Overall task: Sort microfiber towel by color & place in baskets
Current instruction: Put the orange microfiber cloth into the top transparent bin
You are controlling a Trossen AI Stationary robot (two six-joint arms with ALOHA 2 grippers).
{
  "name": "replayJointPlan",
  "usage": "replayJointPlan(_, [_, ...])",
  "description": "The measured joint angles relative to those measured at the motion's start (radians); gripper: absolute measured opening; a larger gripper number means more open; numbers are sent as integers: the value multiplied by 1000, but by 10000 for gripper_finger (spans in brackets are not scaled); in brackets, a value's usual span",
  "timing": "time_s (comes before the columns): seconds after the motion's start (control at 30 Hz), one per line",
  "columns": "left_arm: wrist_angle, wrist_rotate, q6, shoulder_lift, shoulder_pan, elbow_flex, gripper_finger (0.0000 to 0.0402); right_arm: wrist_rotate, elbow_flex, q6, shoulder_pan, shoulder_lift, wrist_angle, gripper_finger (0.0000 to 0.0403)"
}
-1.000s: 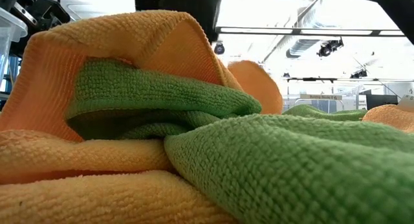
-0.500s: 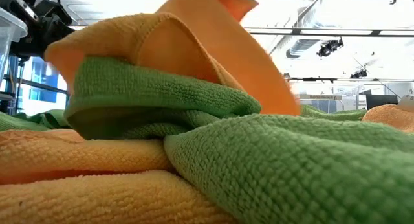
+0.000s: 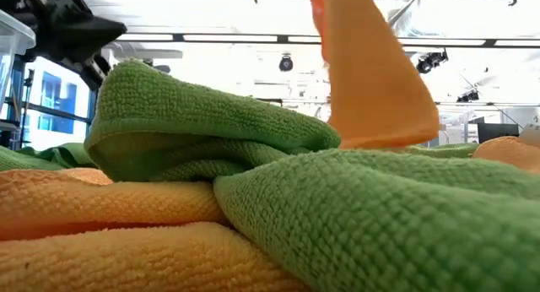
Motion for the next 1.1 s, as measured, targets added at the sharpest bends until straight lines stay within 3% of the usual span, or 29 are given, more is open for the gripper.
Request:
replayJointPlan(0.13, [-111,-65,56,71,-27,96,0,61,-88,23,-4,-103,12,0])
replayJointPlan(0.33, [-276,-91,154,208,-46,198,0,34,-300,128,0,-251,29,0])
replayJointPlan(0.47, [-279,-93,234,257,-46,206,0,40,-452,187,26,-334,71,0])
replayJointPlan(0.6, [-267,-94,278,287,-46,206,0,136,-572,208,43,-430,167,0])
replayJointPlan(0.93, [-229,-127,258,340,-46,206,0,272,-629,-26,-50,-654,460,0])
replayJointPlan(1.1, [-194,-127,258,360,-46,206,0,282,-627,-286,-92,-742,701,0])
